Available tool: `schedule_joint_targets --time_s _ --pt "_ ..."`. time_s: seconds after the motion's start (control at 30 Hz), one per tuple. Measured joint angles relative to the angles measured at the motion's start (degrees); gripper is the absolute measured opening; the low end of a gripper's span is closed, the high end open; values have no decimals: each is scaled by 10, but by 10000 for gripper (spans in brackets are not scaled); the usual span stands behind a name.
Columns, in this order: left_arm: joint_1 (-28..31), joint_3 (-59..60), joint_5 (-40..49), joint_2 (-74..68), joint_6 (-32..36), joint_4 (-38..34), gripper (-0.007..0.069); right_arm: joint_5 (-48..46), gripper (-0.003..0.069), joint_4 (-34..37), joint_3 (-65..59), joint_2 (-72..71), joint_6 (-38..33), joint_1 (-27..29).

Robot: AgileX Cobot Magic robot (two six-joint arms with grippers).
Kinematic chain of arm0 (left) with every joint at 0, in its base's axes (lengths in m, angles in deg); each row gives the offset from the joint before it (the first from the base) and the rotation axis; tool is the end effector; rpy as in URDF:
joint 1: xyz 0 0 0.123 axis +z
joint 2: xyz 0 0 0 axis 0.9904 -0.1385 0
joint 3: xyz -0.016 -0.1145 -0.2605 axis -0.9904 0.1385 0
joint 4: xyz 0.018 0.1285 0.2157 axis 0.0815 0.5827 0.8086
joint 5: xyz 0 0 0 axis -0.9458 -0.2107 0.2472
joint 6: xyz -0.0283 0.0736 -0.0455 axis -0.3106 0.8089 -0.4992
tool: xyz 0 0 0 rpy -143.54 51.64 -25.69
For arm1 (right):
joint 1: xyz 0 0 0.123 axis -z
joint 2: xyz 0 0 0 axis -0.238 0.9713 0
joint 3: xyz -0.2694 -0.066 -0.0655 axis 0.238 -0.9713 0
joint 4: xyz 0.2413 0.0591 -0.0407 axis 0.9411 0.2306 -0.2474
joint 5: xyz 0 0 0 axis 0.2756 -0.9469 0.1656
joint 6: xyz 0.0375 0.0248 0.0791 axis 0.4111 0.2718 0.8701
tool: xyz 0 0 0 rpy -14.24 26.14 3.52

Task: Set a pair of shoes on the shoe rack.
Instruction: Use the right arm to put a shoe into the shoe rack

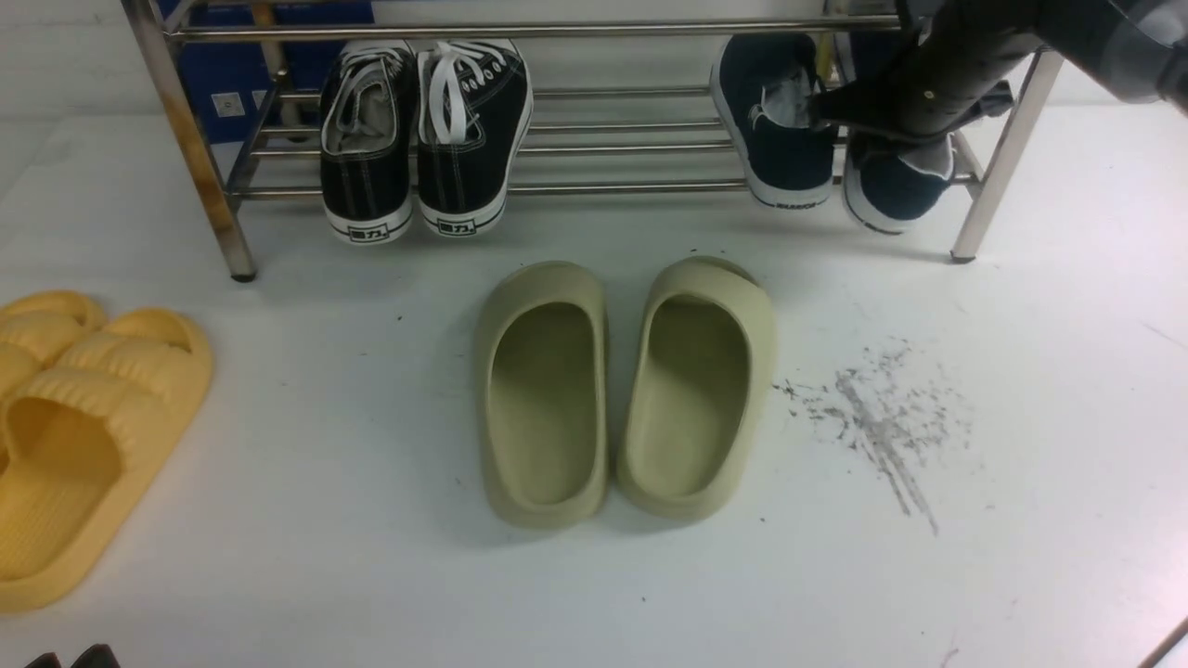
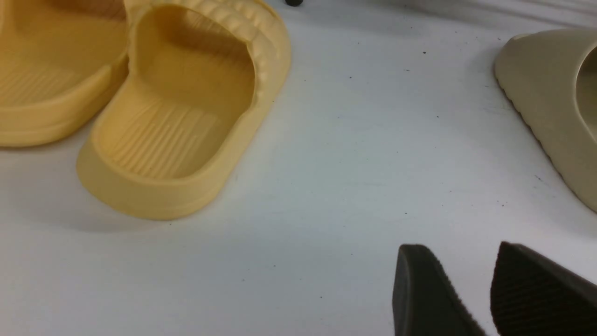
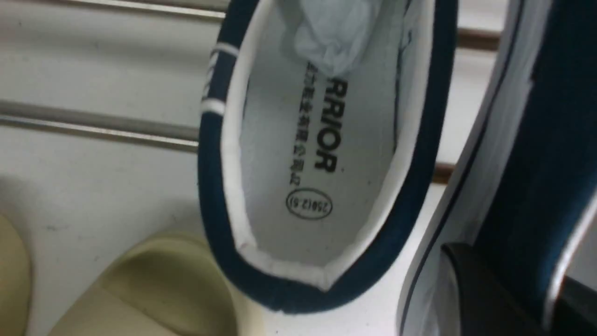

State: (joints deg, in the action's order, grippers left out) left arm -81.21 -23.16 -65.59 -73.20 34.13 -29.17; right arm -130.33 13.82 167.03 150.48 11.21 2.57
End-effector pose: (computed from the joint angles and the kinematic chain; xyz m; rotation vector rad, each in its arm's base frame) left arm 0.0524 -0.0019 0.1693 -0.1859 1.8786 -0.1559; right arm 0.5044 0.1051 0.2772 -0.1245 2.4771 0.2020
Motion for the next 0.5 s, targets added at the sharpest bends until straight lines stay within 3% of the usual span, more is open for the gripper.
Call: schedule_joint_targets --time_s 0.07,0.37,0.5 --pt "0 0 0 0 0 0 239 3 122 0 1 0 1 2" --pt "0 0 0 0 0 0 239 3 446 3 5 -10 13 9" --pt "0 0 0 0 0 0 239 -30 498 13 5 -34 -1 9"
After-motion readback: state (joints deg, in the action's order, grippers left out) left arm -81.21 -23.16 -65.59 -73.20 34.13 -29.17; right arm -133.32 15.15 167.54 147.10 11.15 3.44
